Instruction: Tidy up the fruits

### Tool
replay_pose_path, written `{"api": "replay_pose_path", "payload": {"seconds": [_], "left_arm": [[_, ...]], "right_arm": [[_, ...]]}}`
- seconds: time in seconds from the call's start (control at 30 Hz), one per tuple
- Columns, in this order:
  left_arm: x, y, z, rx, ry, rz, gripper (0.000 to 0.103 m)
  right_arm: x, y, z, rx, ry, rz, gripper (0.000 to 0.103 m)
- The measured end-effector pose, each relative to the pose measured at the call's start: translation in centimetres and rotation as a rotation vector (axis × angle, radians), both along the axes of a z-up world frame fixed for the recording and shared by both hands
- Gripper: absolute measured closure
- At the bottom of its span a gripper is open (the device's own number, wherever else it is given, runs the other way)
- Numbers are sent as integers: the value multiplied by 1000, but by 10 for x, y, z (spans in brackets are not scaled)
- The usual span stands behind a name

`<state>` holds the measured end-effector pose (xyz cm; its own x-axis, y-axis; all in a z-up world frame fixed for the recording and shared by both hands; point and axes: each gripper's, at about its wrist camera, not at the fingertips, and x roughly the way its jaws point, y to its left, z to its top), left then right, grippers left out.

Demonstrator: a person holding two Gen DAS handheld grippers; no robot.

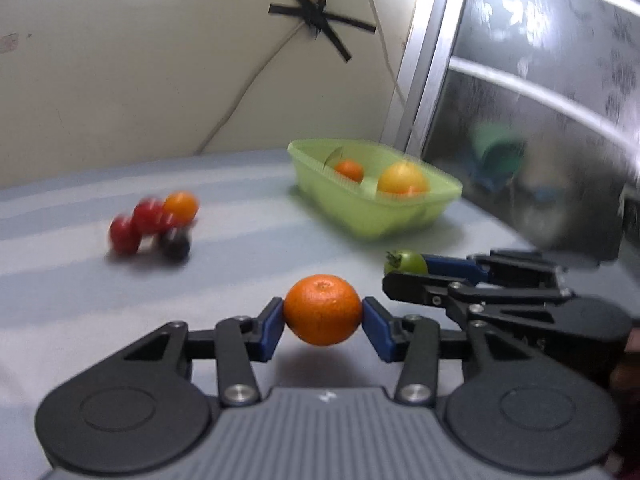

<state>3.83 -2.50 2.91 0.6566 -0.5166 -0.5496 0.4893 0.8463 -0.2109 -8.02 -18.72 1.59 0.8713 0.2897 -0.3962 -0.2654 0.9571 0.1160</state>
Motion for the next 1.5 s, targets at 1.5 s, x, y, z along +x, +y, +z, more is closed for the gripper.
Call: {"api": "replay_pose_path", "payload": {"seconds": [1.5], "left_arm": [[4,19,-25,9,35,291,41]], "right_arm": [[49,-5,-2,48,45,166,51]]}}
